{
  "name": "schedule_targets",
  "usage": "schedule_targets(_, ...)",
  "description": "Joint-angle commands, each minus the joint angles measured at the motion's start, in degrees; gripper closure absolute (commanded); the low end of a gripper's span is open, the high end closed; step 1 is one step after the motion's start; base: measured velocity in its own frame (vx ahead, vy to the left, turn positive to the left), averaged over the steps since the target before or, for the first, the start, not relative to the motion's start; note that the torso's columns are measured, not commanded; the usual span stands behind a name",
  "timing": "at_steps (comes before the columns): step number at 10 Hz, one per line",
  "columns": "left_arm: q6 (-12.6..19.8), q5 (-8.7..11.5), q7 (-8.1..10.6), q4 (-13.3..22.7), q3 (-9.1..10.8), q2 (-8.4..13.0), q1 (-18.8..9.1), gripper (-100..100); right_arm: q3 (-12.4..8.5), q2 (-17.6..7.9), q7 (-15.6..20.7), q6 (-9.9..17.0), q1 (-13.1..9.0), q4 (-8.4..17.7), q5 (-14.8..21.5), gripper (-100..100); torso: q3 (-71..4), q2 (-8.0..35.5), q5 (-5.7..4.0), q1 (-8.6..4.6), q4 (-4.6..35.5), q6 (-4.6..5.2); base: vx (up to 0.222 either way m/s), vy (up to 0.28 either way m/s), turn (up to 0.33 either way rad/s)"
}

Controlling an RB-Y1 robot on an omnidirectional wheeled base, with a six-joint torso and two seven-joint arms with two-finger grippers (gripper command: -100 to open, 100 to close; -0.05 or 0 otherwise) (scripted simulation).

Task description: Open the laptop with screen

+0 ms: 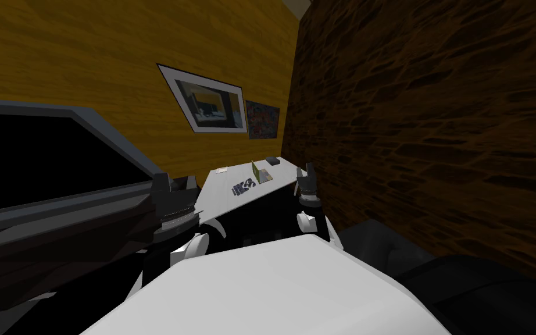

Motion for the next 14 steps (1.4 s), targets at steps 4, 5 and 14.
schedule_targets(4, 0.0, 0.0, 0.0, 0.0, 0.0, 0.0, 0.0, 0, 0.0, 0.0, 0.0, 0.0, 0.0, 0.0, 0.0, 0, -28.5, 14.2, 0.0, 0.0, 14.2, 0.0, 0.0, 0.0, 0.0)
schedule_targets(5, 0.0, 0.0, 0.0, 0.0, 0.0, 0.0, 0.0, 0, 0.0, 0.0, 0.0, 0.0, 0.0, 0.0, 0.0, 0, -36.9, 18.5, 0.0, 0.0, 18.5, 0.0, 0.0, 0.0, 0.0)
schedule_targets(14, 0.0, 0.0, 0.0, 0.0, 0.0, 0.0, 0.0, 0, -0.9, -6.1, 3.0, 3.1, -1.0, 2.5, 4.0, -100, -84.6, 42.3, 0.01, 0.04, 42.3, 0.0, 0.004, 0.015, 0.047)
